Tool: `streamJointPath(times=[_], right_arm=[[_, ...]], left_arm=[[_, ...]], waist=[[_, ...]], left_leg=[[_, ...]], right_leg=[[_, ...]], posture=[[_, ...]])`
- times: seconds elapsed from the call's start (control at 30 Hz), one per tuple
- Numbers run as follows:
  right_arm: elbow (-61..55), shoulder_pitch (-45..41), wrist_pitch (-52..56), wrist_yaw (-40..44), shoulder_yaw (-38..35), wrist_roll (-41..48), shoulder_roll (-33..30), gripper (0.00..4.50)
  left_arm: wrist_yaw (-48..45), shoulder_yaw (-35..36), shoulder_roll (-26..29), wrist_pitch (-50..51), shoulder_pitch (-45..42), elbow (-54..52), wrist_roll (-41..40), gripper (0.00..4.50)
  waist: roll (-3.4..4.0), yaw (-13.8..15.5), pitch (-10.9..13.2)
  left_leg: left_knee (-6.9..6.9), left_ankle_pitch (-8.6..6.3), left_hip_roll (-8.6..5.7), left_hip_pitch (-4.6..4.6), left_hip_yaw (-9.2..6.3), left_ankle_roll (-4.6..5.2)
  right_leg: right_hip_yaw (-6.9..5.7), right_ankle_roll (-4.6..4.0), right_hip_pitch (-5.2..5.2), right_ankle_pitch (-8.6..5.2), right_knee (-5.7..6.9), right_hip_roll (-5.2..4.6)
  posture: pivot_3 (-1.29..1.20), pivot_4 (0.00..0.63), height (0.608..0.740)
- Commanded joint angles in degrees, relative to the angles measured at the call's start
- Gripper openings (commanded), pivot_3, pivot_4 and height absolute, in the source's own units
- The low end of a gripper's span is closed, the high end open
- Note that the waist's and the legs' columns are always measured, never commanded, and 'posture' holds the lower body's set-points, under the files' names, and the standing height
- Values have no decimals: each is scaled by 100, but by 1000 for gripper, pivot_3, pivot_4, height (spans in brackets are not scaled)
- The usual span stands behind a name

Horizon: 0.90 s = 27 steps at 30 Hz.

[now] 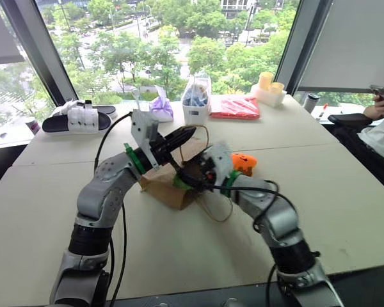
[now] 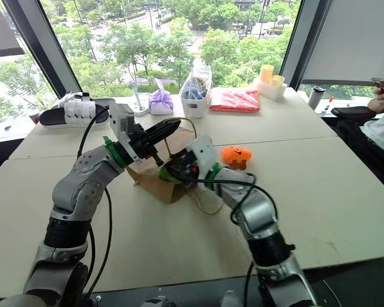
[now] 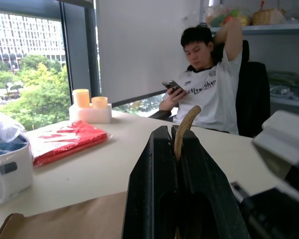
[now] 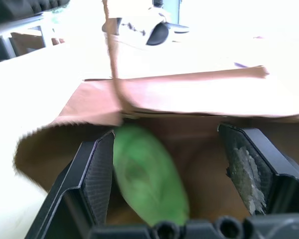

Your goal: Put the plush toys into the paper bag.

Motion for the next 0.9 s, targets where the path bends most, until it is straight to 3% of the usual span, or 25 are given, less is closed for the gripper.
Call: streamJointPath(times=[0.03, 0.17, 0.3, 0.67, 0.9], right_arm=[[-1039, 266, 571, 139, -756, 530, -468, 3517], [-862, 506, 696, -68, -1395, 529, -901, 3517], [433, 489, -319, -397, -941, -311, -1129, 3517], [4954, -1023, -3304, -1072, -275, -1506, -460, 3517], [6993, -1931, -4656, -1383, 55, -2118, -211, 3517]], left_arm=[[-61, 105, 52, -190, -71, 1, 41, 0], [-118, 98, 76, -197, -101, 62, 39, 0], [-168, 50, 69, -191, -121, 68, 65, 0], [-158, -12, 72, -156, -139, -45, 136, 0], [-94, 14, 95, -154, -105, -110, 160, 0]], waist=[[0, -5, 0], [0, -17, 0], [-2, -11, -1], [-1, -46, 0], [-1, -59, 0]], left_leg=[[1, -1, 0, 0, 1, 1], [1, -2, 2, 2, 4, 4], [5, -2, 1, 8, 8, 4], [0, 13, 2, 10, 15, -23], [-3, 17, 2, 11, 14, -30]], right_leg=[[-1, 0, 1, 0, -1, 0], [0, 0, 2, 0, 1, 1], [0, 0, 12, 0, 1, 1], [5, -1, 10, 0, -3, 1], [5, -1, 10, 0, -7, 1]], posture=[[0, 150, 740], [0, 150, 740], [0, 150, 740], [0, 150, 740], [0, 150, 740]])
